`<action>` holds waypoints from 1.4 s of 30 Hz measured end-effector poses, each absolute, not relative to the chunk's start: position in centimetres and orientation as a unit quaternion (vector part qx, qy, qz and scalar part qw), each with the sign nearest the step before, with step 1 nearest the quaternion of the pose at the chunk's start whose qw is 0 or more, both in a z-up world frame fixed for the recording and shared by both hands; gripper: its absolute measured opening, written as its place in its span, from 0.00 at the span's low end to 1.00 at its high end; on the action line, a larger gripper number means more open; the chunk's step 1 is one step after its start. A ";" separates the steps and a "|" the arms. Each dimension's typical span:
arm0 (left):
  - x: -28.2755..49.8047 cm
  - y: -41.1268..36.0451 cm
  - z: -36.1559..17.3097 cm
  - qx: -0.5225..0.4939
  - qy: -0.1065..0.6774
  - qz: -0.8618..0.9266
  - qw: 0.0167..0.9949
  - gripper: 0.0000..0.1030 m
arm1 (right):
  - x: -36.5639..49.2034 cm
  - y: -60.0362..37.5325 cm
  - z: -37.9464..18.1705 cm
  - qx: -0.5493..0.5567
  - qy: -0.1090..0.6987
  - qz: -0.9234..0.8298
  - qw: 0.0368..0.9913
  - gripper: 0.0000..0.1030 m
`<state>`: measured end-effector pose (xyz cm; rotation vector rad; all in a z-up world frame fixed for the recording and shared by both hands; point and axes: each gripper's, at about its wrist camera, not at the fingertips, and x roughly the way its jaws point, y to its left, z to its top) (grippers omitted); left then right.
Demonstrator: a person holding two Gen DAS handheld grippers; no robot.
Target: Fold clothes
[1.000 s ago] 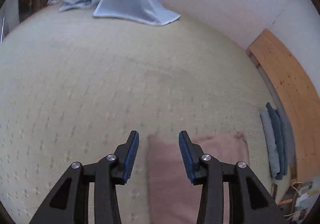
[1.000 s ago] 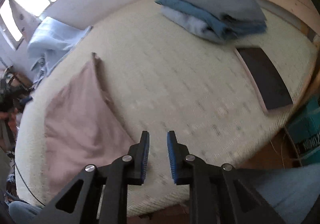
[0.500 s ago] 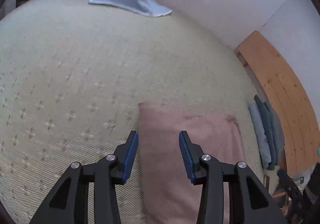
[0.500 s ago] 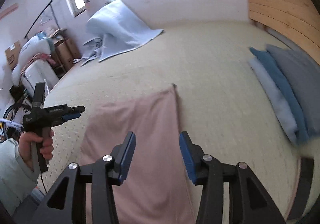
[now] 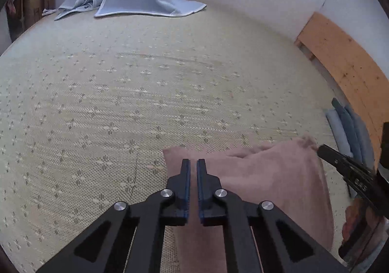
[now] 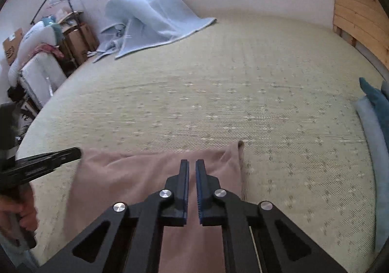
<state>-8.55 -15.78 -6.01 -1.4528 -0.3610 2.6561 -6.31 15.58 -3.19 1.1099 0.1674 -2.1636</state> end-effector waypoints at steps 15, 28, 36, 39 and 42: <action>-9.9 -14.7 -9.4 -0.500 -0.094 0.861 0.019 0.01 | -9.3 15.6 -7.4 0.470 0.075 -0.820 0.318 0.00; -9.9 -15.6 -8.8 -0.486 -0.063 0.870 -0.045 0.02 | -10.0 16.2 -5.7 0.426 0.141 -0.862 0.236 0.05; -8.8 -16.5 -7.1 -0.462 -0.108 0.880 -0.014 0.03 | -8.1 15.4 -2.8 0.418 0.086 -0.853 0.301 0.05; -7.8 -15.5 -6.9 -0.452 -0.099 0.887 0.021 0.06 | -6.5 14.9 -2.6 0.421 0.068 -0.840 0.335 0.06; -7.0 -13.5 -7.4 -0.451 -0.072 0.888 0.057 0.08 | -5.0 14.5 -3.2 0.425 0.058 -0.830 0.357 0.28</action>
